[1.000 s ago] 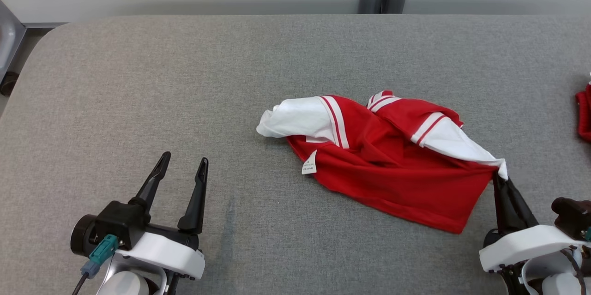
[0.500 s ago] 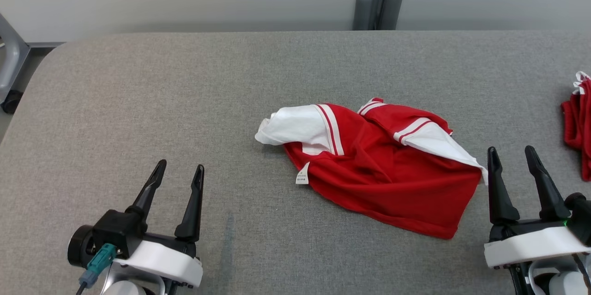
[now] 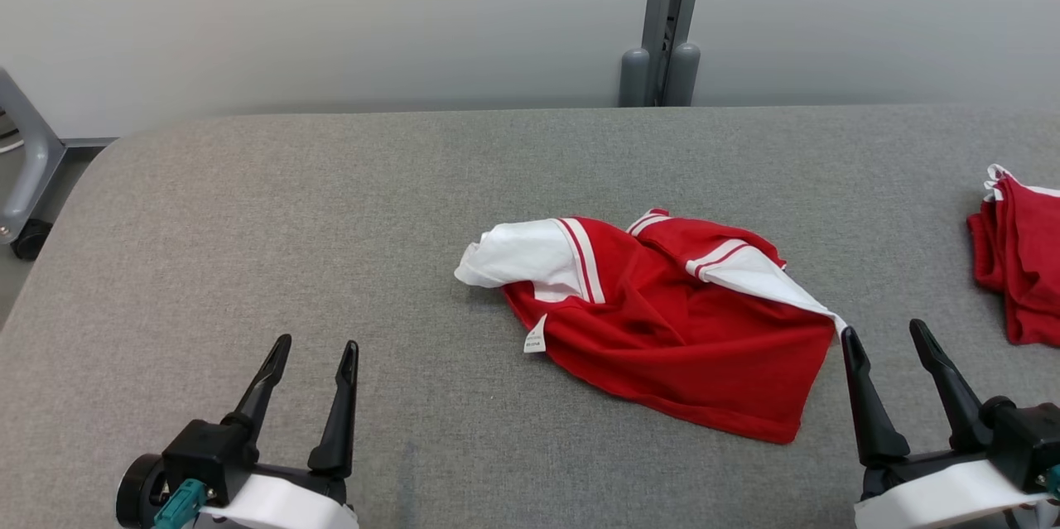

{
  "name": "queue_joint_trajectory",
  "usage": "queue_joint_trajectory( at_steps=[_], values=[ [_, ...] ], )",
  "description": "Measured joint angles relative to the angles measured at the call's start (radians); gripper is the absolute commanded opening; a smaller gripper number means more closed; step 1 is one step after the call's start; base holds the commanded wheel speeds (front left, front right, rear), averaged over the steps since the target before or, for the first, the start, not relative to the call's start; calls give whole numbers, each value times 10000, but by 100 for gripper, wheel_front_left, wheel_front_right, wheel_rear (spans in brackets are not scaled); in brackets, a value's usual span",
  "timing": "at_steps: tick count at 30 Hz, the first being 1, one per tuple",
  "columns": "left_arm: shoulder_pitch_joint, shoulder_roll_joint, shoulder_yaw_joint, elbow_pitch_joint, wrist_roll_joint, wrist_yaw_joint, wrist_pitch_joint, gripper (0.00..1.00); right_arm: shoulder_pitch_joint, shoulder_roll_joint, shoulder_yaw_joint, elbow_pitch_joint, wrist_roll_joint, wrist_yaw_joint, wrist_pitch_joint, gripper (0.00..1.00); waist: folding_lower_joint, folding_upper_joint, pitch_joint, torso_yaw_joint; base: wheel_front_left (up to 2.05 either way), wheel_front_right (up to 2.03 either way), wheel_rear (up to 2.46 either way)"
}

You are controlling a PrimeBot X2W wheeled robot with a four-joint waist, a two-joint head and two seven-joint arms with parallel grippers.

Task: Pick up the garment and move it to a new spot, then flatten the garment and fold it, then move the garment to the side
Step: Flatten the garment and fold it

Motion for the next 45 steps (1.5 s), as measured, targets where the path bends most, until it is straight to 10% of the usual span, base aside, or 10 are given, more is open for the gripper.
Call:
queue_joint_trajectory(
  at_steps=[26,45],
  values=[
    [-7,-144,-207,-236,-341,59,244,100,9,82,-6,-104,111,0,50,100,0,0,168,52,0,0,0],
    [-3257,-1929,-1724,3283,-978,-1553,1605,100,-1149,102,359,-224,96,0,-157,100,0,0,2133,-814,0,0,0]
  ],
)
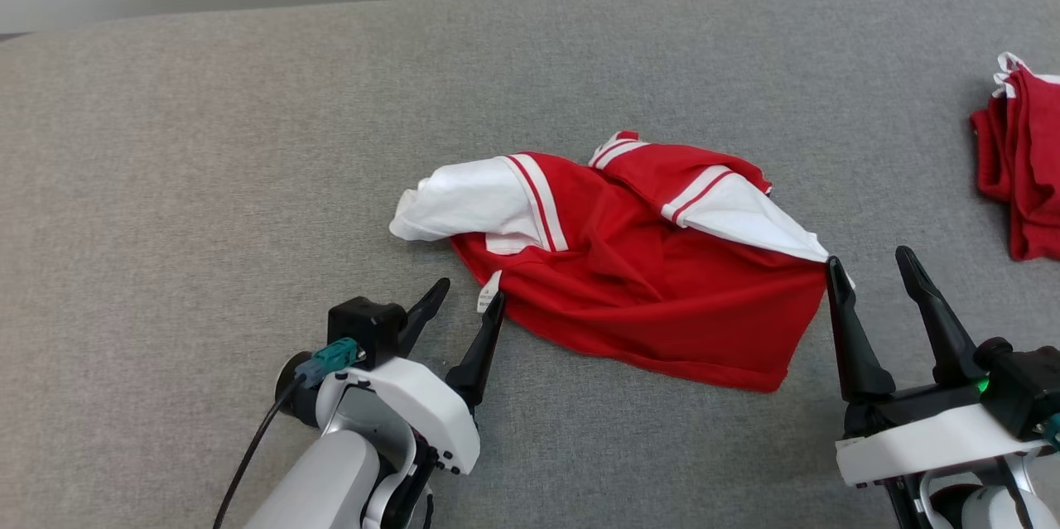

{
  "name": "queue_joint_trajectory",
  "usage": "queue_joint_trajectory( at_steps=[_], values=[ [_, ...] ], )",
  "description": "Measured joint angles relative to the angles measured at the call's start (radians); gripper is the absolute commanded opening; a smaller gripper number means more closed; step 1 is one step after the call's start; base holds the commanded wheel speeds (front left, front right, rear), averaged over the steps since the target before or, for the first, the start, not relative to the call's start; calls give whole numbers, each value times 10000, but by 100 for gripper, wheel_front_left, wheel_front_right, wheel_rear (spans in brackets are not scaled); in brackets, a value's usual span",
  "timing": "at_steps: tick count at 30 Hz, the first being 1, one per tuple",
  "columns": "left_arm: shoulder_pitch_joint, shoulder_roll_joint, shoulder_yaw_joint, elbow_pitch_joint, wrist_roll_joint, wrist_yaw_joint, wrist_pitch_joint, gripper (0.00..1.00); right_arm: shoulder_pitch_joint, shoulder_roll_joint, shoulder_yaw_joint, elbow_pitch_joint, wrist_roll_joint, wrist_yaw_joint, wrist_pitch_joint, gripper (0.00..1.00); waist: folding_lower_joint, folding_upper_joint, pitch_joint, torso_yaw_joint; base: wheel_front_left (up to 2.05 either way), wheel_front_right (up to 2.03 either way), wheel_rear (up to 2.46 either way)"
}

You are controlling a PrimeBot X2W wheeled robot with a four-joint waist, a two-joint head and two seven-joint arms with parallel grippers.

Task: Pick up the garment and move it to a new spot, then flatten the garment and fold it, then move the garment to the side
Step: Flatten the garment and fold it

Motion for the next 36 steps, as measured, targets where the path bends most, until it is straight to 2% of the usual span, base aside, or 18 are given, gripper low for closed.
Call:
queue_joint_trajectory(
  at_steps=[5,6,8,16,22,29,36],
  values=[
    [-643,-184,12,1064,-159,-213,50,100,-106,0,-8,140,40,0,-140,100,0,0,355,-338,0,0,0],
    [-737,-213,15,1302,-219,-232,90,93,-146,0,2,167,42,0,-146,100,0,0,398,-393,0,0,0],
    [-901,-240,4,1672,-280,-339,119,0,-215,0,40,221,79,0,-173,100,0,0,457,-492,0,0,0],
    [-1059,-33,54,1973,-211,-380,-477,0,-246,6,-65,391,150,0,-284,100,0,0,444,-560,0,0,0],
    [-392,640,88,627,12,-176,-757,0,-189,6,-226,479,313,0,-322,100,0,0,320,-360,0,0,0],
    [786,1732,276,-2034,96,520,-50,0,-100,12,-311,500,414,0,-324,100,0,0,98,-51,0,0,0],
    [2014,2941,658,-4815,178,1490,1070,0,-45,13,-453,512,491,0,-316,100,0,0,-40,152,0,0,0]
  ],
)
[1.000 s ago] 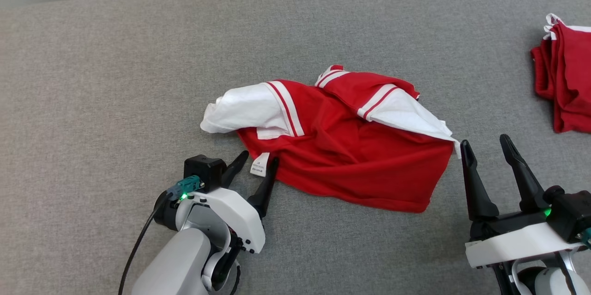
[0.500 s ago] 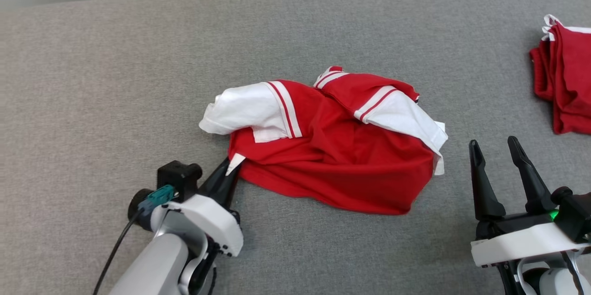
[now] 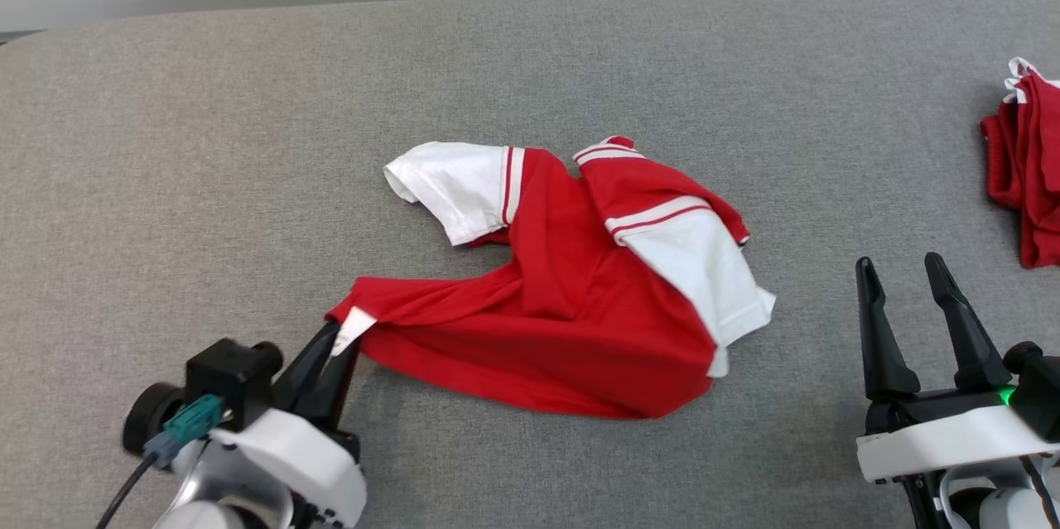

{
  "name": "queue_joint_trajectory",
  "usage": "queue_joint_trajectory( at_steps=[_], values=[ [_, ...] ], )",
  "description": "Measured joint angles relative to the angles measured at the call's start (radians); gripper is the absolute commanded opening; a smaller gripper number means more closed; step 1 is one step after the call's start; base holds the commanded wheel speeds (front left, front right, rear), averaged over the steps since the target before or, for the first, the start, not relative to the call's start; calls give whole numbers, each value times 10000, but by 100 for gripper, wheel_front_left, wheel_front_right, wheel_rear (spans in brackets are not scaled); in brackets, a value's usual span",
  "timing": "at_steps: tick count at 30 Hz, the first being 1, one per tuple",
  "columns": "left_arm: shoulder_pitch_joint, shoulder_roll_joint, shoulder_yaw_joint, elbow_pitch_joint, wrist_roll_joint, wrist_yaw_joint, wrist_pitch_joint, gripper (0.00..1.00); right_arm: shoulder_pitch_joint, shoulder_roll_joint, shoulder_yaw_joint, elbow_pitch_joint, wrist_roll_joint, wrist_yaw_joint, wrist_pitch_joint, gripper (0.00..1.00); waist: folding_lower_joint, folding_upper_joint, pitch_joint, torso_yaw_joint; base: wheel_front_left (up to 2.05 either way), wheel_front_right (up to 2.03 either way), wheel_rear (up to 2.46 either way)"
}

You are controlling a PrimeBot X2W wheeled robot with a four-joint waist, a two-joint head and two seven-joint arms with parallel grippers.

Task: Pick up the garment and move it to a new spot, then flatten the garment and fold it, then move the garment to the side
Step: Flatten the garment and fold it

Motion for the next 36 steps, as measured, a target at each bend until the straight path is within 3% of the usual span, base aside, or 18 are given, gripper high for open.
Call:
queue_joint_trajectory(
  at_steps=[6,12,13,14,15,20,24,36],
  values=[
    [1190,479,596,-872,-441,773,598,0,19,0,-73,75,88,0,0,100,-1,0,-125,32,0,0,0],
    [1471,-163,623,387,-1039,606,84,0,12,2,-40,207,140,0,0,100,0,0,-223,-24,0,0,0],
    [1469,-336,648,660,-1198,541,-109,22,9,0,-40,222,140,0,0,100,0,0,-244,-27,0,0,0],
    [1463,-443,594,966,-1206,489,-221,51,5,2,-31,228,140,0,0,100,0,0,-271,-35,0,0,0],
    [1462,-552,587,1223,-1235,401,-391,100,6,2,-40,240,140,0,0,100,0,0,-300,-41,0,0,0],
    [1308,-1064,706,1944,-1258,171,-1547,100,38,0,-50,242,136,0,19,100,0,0,-519,-32,0,0,0],
    [1123,-1160,802,1988,-926,159,-2376,100,176,2,-75,228,81,0,71,100,-1,0,-772,21,0,0,0],
    [799,-1034,1549,1189,368,815,-2884,100,500,2,-77,-25,-291,0,453,100,0,0,-1627,309,0,0,0]
  ],
)
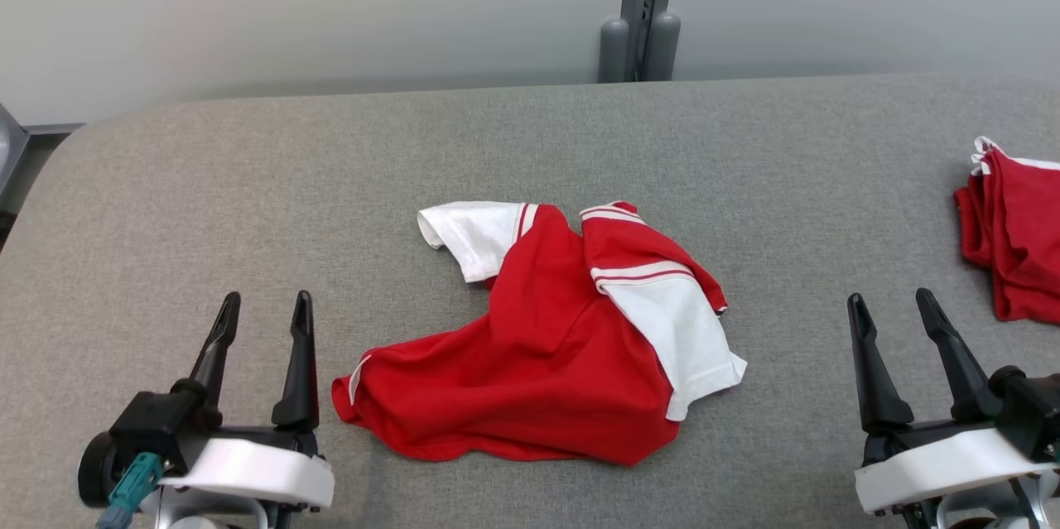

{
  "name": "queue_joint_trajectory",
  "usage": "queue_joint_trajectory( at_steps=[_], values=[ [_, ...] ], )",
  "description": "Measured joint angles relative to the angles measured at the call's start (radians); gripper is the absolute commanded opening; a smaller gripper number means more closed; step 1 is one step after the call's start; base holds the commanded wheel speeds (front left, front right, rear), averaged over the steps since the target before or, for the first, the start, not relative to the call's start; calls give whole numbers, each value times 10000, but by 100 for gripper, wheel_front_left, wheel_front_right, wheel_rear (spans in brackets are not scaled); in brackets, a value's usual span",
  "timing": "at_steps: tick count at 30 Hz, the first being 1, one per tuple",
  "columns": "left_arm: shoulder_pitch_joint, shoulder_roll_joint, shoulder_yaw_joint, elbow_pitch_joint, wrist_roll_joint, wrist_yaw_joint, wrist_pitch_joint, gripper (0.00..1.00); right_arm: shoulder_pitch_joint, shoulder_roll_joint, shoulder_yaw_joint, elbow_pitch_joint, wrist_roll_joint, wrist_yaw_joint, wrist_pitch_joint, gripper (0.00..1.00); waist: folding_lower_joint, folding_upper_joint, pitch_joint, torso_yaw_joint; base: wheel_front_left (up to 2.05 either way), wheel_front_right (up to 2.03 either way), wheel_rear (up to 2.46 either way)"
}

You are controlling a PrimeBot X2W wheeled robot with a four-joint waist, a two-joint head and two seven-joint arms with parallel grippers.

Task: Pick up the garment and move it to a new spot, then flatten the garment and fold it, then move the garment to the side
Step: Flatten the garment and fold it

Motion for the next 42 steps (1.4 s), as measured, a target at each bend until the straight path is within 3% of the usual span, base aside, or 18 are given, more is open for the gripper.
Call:
queue_joint_trajectory(
  at_steps=[5,30,37,42],
  values=[
    [430,242,63,8,-8,67,67,100,147,2,52,-52,-77,0,138,100,0,0,-236,42,0,0,0],
    [504,265,-272,-309,-73,159,474,100,40,-35,-12,113,-27,0,224,100,0,0,-70,387,0,0,0],
    [-58,128,-420,-324,-58,-13,435,100,-1282,-516,360,646,408,0,347,100,0,0,436,915,0,0,0],
    [-579,-81,-504,-165,-40,-232,291,100,-3028,-1195,1469,1501,918,0,769,100,0,0,1046,1385,0,0,0]
  ],
)
